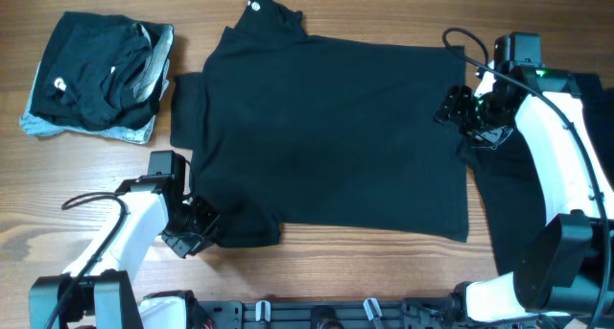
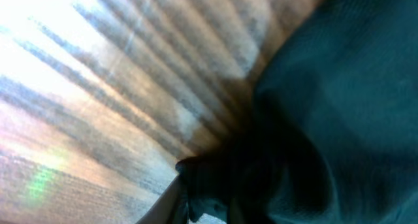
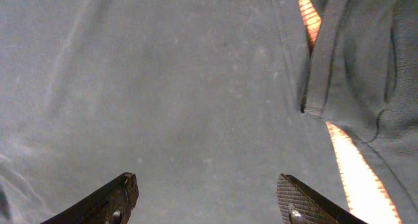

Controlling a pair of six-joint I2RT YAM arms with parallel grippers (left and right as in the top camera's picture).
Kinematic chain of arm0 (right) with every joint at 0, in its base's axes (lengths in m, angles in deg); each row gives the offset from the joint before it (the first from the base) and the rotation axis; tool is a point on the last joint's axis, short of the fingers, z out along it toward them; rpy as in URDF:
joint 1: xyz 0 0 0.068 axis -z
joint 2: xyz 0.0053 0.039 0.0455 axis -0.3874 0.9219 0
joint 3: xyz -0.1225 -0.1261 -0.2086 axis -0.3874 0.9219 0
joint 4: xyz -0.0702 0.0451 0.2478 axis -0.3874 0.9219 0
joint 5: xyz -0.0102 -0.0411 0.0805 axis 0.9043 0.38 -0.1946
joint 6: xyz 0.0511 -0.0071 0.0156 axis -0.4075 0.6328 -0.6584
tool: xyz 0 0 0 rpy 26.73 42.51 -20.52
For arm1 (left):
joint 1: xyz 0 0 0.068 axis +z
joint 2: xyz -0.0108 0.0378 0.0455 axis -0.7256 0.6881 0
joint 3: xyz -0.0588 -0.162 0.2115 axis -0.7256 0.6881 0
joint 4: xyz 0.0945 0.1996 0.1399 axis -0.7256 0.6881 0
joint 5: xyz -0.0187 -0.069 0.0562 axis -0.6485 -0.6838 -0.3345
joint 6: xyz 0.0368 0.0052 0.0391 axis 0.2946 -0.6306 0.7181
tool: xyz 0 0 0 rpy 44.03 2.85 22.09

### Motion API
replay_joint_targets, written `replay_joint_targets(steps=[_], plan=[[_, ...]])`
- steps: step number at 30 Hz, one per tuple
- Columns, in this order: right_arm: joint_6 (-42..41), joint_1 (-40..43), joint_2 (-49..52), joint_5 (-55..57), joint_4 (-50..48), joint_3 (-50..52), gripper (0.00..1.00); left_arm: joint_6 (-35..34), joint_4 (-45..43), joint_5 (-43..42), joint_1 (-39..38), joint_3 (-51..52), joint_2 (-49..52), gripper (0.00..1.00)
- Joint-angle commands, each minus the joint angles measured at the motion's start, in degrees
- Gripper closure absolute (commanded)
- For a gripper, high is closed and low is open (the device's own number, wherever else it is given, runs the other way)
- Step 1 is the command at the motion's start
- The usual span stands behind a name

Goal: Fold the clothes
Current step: 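Grasp the bottom hem corners with both grippers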

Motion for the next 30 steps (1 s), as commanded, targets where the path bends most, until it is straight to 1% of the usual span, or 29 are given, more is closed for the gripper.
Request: replay_joint_targets(steps=[1, 2, 6, 9, 12, 14, 15, 16, 19, 24, 26, 27, 30], plan=[[1.18, 1.29, -0.68, 0.57, 0.42, 0.07, 0.27, -0.04, 3.30, -2.95, 0.46, 0.48, 0.44, 0.92], [1.16, 1.84, -0.66, 0.55, 0.72, 0.07, 0.27, 0.09, 5.07, -4.00, 0.48, 0.44, 0.39, 0.96], [-0.92, 6.14, -0.66, 0.48, 3.69, 0.07, 0.26, 1.60, 10.73, -4.37, 0.48, -2.19, -0.74, 0.96], [1.07, 11.63, -0.66, -1.95, 9.68, 0.07, 0.27, 3.13, 14.71, -4.31, 0.48, -7.37, -3.02, 0.96], [2.19, 13.92, -0.66, -1.18, 13.29, 0.44, 0.26, 3.10, 16.61, -5.46, 0.46, -10.54, -5.29, 0.96], [1.99, 14.60, -0.66, -1.51, 13.92, 3.41, 0.25, 3.13, 16.81, -6.71, 0.46, -10.60, -6.23, 0.96], [1.62, 14.78, -0.66, -1.86, 13.64, 5.92, 0.25, 3.32, 16.90, -6.69, 0.46, -10.60, -6.54, 0.96], [0.44, 14.80, -0.66, -1.99, 12.00, 10.69, 0.25, 3.41, 16.98, -6.69, 0.46, -10.60, -6.67, 0.96], [-2.82, 14.82, -0.66, -3.98, 7.08, 20.61, 0.25, 4.61, 16.76, -6.64, 0.46, -10.60, -6.67, 0.96], [-5.49, 14.82, -0.66, -3.76, 4.13, 27.61, 0.26, 5.70, 16.70, -6.69, 0.46, -10.60, -6.67, 0.96], [-8.44, 14.82, -0.66, -3.52, 1.64, 31.65, 0.27, 5.90, 16.37, -6.69, 0.46, -10.60, -6.67, 0.96], [-9.25, 14.82, -0.66, -3.52, -0.09, 33.73, 0.31, 5.90, 16.15, -6.69, 0.46, -10.60, -6.67, 0.96], [-11.39, 14.82, -0.66, -3.28, -3.32, 37.29, 0.39, 6.12, 16.11, -6.69, 0.46, -10.60, -6.67, 0.96]])
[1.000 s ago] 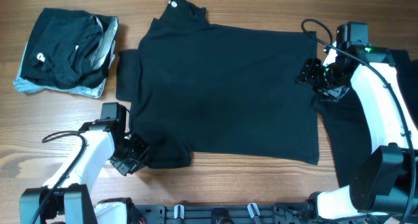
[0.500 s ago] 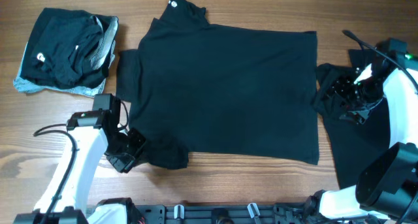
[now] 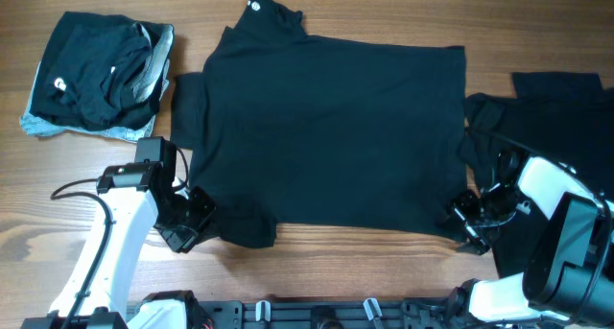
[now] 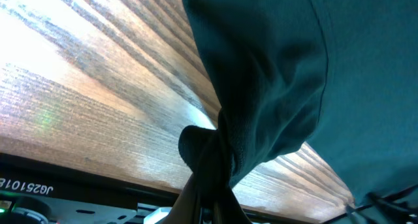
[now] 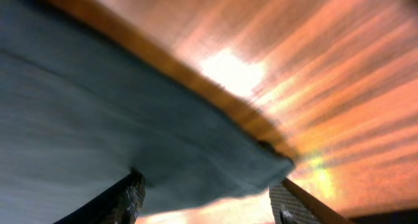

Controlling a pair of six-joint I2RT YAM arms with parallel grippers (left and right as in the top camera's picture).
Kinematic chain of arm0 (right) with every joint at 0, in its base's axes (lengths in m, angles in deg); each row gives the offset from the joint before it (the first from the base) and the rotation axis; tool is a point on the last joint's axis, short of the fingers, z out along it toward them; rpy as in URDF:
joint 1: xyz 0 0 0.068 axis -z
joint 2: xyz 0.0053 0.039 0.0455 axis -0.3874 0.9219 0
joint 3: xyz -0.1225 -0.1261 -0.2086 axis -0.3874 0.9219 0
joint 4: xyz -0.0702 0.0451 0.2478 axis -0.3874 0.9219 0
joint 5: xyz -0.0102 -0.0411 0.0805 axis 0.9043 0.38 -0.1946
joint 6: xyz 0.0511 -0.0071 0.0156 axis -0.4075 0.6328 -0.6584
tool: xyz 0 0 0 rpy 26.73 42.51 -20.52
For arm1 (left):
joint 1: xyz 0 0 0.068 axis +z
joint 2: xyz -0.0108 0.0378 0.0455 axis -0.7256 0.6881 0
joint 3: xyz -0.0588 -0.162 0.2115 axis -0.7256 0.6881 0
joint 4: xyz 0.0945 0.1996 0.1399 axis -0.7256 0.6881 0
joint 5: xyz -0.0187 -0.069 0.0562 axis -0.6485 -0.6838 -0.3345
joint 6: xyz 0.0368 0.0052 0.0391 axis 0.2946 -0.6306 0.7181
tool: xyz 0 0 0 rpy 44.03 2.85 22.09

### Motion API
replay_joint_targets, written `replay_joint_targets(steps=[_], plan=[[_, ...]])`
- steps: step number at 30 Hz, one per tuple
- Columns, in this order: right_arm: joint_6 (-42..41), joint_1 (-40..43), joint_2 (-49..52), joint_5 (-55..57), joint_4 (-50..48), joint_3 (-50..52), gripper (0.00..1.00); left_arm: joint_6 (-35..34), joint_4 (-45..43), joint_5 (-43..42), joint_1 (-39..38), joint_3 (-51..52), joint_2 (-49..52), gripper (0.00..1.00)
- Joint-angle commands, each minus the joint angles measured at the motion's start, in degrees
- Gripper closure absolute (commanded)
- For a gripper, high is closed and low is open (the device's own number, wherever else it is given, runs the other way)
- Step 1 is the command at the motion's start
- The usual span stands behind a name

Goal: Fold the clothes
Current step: 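Grasp the bottom hem corners with both grippers, then lift the bottom hem with both grippers and fold it up toward the collar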

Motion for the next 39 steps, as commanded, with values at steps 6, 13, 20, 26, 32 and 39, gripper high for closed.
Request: replay_joint_targets(steps=[6, 13, 20, 26, 32, 39], plan=[[-3.65, 0.28, -0.39, 1.09, -5.33, 2.73, 0.56, 1.33, -0.44, -0.90, 0.46, -0.72, -0.85, 0.96], [1.33, 0.26, -0.96, 1.38, -1.57, -1.07, 0.96, 1.33, -0.44, -0.92, 0.46, -0.72, -1.03, 0.96], [6.01, 0.20, -7.43, -3.76, 2.84, -4.24, 0.96, 1.31, 2.73, -0.92, 0.48, -4.13, -6.16, 0.96], [7.26, 0.22, -7.78, -10.99, -2.69, -5.01, 0.96, 1.29, -2.60, -0.98, 0.46, -5.84, -7.69, 0.96], [5.35, 0.22, -7.78, -15.80, -10.36, -5.01, 0.96, 1.07, -10.97, -2.21, 0.46, -5.84, -7.69, 0.96], [-1.53, 0.20, -7.78, -18.05, -18.69, -5.01, 0.96, 1.33, -23.91, -2.23, 0.48, -5.84, -7.69, 0.96]])
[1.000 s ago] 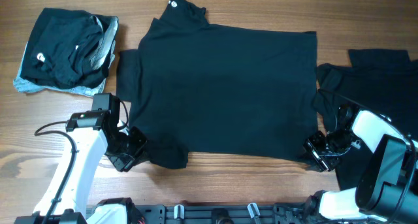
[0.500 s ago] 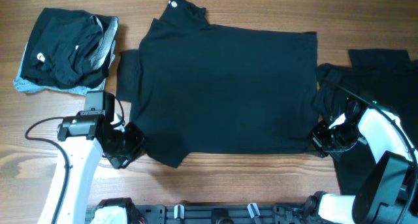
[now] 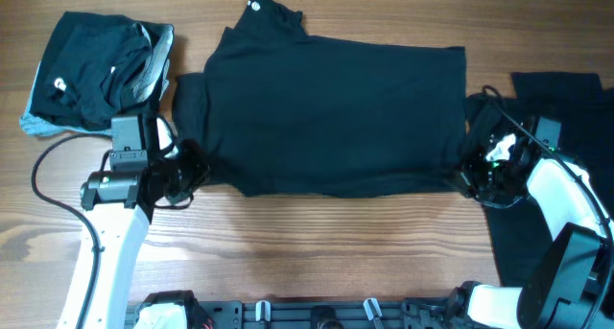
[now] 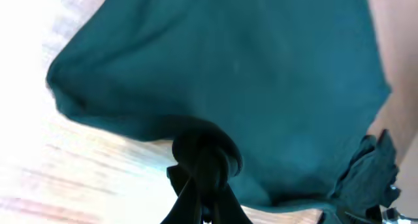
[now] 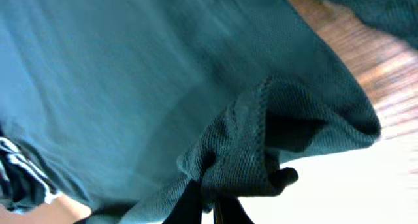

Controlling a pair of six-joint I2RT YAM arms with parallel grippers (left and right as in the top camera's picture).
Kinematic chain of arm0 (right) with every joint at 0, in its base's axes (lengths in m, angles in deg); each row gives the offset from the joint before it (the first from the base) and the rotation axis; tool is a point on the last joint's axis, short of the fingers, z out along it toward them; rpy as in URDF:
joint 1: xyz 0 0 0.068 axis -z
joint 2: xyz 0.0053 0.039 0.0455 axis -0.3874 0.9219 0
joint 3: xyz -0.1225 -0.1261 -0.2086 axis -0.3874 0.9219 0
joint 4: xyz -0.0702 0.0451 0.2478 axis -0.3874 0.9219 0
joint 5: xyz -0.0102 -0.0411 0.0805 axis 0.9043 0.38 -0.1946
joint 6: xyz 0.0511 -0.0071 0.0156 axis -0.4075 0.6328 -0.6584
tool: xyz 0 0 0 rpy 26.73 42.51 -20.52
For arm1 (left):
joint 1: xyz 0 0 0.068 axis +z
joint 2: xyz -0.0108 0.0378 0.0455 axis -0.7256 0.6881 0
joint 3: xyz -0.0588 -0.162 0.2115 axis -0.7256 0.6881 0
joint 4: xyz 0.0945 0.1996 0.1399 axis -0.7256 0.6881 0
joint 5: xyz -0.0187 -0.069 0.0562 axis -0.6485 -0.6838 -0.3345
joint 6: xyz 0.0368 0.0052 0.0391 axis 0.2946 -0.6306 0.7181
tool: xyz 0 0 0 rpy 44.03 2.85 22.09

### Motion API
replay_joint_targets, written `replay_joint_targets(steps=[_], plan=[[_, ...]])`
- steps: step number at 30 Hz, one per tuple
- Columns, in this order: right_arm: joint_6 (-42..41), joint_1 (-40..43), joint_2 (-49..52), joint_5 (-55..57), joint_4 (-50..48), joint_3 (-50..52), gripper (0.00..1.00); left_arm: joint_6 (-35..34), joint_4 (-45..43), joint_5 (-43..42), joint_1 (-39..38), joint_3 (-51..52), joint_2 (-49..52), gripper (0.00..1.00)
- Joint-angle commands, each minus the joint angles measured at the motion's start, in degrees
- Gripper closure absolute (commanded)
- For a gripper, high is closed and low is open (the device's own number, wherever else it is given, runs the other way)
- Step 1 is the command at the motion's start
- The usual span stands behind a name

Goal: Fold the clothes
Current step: 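Lift the bottom hem with both grippers and fold it up toward the collar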

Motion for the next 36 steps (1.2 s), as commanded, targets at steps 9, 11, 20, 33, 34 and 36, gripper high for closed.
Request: replay_joint_targets(steps=[9, 11, 20, 33, 34, 36], plan=[[-6.88, 0.07, -0.72, -1.77, -9.14, -1.03, 0.95, 3.52, -11.15, 4.81, -0.96, -0.94, 2.36, 0.96], [-6.93, 0.07, -0.72, -2.38, -10.71, -1.03, 0.94, 3.76, -12.28, 4.81, -1.20, -0.94, 3.56, 0.96], [-12.09, -3.82, -0.72, -0.48, -16.31, -1.01, 0.94, 3.93, -18.64, 7.30, -1.20, -0.94, 8.28, 0.94], [-13.70, -3.80, -0.72, 2.40, -18.10, -1.01, 0.93, 3.96, -22.36, 7.32, -1.20, -0.94, 9.31, 0.88], [-13.73, -3.80, -0.72, 2.40, -18.10, -1.01, 0.89, 3.96, -22.53, 7.32, -1.20, -0.94, 9.31, 0.86], [-12.90, -3.80, -0.72, 2.38, -19.87, -1.01, 0.26, 4.24, -22.51, 7.34, -1.20, -0.94, 9.31, 0.60]])
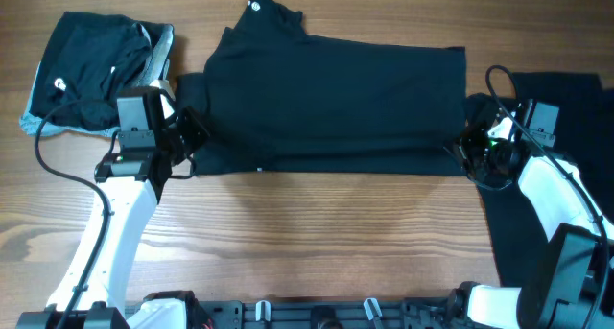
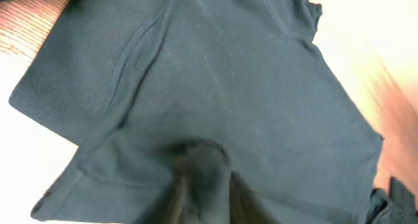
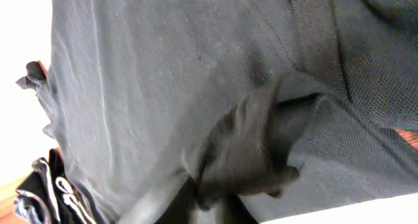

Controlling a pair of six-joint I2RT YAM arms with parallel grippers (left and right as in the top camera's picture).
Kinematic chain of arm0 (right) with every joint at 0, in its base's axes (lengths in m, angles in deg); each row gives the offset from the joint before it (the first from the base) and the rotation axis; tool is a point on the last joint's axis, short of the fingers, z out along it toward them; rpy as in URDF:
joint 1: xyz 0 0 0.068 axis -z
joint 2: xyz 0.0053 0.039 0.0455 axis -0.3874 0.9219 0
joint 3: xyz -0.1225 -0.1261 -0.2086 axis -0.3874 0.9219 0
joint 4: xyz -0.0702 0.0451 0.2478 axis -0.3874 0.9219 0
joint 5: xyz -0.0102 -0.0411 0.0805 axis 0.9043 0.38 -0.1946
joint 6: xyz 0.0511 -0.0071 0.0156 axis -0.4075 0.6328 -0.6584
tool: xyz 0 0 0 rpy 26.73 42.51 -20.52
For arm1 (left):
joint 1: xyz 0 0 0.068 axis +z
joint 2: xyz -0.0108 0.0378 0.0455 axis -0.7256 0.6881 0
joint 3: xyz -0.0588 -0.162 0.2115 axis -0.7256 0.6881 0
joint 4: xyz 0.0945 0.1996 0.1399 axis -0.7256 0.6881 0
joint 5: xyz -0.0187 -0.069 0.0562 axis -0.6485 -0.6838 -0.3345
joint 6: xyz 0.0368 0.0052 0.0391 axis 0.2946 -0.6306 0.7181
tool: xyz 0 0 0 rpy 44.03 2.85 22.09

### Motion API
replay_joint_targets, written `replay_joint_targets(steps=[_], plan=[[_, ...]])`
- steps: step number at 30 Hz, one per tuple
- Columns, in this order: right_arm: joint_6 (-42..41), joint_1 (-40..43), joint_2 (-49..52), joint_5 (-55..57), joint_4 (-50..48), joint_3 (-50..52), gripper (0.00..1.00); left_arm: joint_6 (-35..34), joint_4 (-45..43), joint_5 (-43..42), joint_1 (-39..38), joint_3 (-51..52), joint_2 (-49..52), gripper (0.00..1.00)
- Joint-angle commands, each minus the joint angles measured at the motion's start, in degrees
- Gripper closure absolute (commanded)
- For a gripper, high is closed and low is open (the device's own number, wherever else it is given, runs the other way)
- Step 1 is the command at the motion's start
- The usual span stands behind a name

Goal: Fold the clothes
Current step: 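Lift the bottom hem with both grippers and fold it up toward the collar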

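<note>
The black shirt [image 1: 326,89] lies across the middle of the table with its near half doubled back over its far half; the fold edge faces the table's front. My left gripper [image 1: 185,137] is shut on a bunched bit of hem at the shirt's left end, blurred in the left wrist view [image 2: 202,191]. At the right end my right gripper [image 1: 467,156] pinches the other hem corner, a dark knot of cloth [image 3: 251,142] above its fingers [image 3: 215,201].
A pile of folded dark and grey clothes [image 1: 96,75] sits at the far left. More black garments [image 1: 556,108] lie at the right edge under my right arm. Bare wooden table [image 1: 317,243] runs along the front.
Both grippers have moved farther from the table's front with the hem corners. The doubled half now lies flatter and reaches farther over the shirt, so the shirt looks narrower.
The shirt lay spread flat, my left gripper at its near left corner and my right gripper open over its right side. Then the right gripper stood open around the near right corner. Then both were shut on the corners, and the near half now lies folded over.
</note>
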Motion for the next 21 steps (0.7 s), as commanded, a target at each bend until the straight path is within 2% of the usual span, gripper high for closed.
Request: replay_joint_targets(steps=[1, 3, 6, 10, 13, 16, 19, 20, 21], plan=[[3.89, -0.13, -0.72, 1.18, -3.56, -1.01, 0.24, 3.10, 0.11, 0.79, -0.15, -0.90, 0.39, 0.52], [7.65, -0.13, -0.72, 1.18, -3.89, -1.03, 0.23, 6.62, 1.66, 1.01, -0.13, -0.90, 0.39, 0.35], [10.49, -0.13, -0.72, 1.09, -2.51, -1.03, 0.23, 8.57, 5.84, 1.18, -0.15, -0.90, 0.39, 0.29], [15.26, -0.11, -1.60, 0.07, 0.92, -1.68, 0.23, 11.13, 8.85, -2.08, -0.15, -1.18, -0.04, 0.32], [18.95, -0.11, -4.42, 0.09, 8.81, -7.78, 0.23, 14.71, 12.68, -2.51, -0.09, -6.38, -1.55, 0.32], [21.64, -0.13, -5.46, 0.09, 18.03, -17.18, 0.28, 16.04, 15.19, -1.33, -0.09, -12.76, -1.70, 0.29], [22.10, -0.13, -5.05, 4.13, 24.37, -18.56, 0.38, 15.56, 19.02, 4.59, -0.09, -13.05, -0.44, 0.30], [22.14, -0.13, -4.07, 6.51, 26.91, -18.53, 0.38, 15.56, 21.20, 6.21, -0.02, -12.90, 1.05, 0.30], [22.32, -0.13, -2.54, 7.43, 29.18, -18.53, 0.28, 15.56, 23.21, 7.48, 0.09, -12.87, 3.17, 0.30]])
